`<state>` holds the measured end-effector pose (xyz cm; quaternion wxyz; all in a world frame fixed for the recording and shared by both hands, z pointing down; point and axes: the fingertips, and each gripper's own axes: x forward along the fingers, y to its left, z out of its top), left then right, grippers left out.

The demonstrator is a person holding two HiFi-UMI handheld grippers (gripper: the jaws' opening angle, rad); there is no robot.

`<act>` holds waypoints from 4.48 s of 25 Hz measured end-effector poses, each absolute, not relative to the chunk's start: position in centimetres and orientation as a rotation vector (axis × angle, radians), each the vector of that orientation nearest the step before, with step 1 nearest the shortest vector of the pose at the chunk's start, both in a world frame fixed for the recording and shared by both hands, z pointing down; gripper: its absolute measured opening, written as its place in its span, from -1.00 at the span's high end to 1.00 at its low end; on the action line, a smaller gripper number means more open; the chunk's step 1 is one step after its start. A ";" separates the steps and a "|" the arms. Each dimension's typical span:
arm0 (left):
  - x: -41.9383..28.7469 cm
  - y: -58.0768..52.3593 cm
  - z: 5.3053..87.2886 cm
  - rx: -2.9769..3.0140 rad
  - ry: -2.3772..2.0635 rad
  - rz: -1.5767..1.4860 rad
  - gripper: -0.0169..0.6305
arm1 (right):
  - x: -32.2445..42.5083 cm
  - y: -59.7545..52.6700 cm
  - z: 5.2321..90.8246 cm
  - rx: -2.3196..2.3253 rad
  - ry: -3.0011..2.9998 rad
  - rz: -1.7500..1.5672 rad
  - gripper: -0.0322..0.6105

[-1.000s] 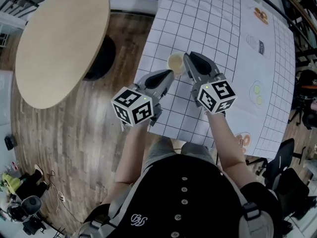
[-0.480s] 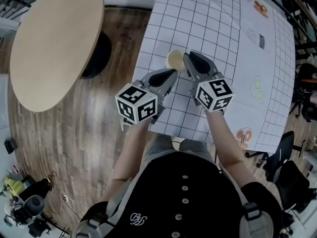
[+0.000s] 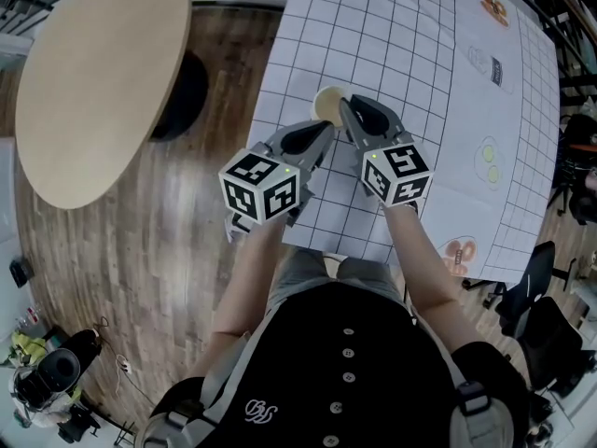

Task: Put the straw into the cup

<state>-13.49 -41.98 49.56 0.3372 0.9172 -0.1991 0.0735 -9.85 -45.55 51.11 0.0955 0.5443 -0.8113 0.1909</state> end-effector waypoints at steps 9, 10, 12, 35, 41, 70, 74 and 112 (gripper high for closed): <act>-13.7 -42.6 50.1 2.358 -0.524 0.180 0.96 | -10.2 -45.0 52.4 1.602 -2.356 0.591 0.76; -13.7 -42.7 50.2 2.353 -0.525 0.180 0.96 | -10.3 -45.0 52.5 1.604 -2.355 0.594 0.76; -13.6 -42.9 50.4 2.346 -0.527 0.179 0.96 | -10.3 -45.1 52.5 1.609 -2.356 0.595 0.76; -12.8 -41.5 50.5 2.371 -0.465 0.225 0.96 | -10.8 -44.3 51.3 1.609 -2.364 0.534 0.74; -11.9 -40.6 47.8 2.455 -0.434 0.122 0.96 | -10.0 -43.1 49.1 1.622 -2.414 0.528 0.90; -4.9 -33.0 42.2 2.536 -0.602 -0.042 0.96 | -3.5 -33.9 41.1 1.454 -2.670 0.418 0.90; -4.4 -31.3 41.3 2.538 -0.613 -0.060 0.96 | -3.2 -32.4 40.3 1.404 -2.721 0.387 0.90; -4.9 -21.8 39.9 2.553 -0.860 -0.040 0.96 | -2.3 -22.6 38.6 1.156 -2.856 0.397 0.90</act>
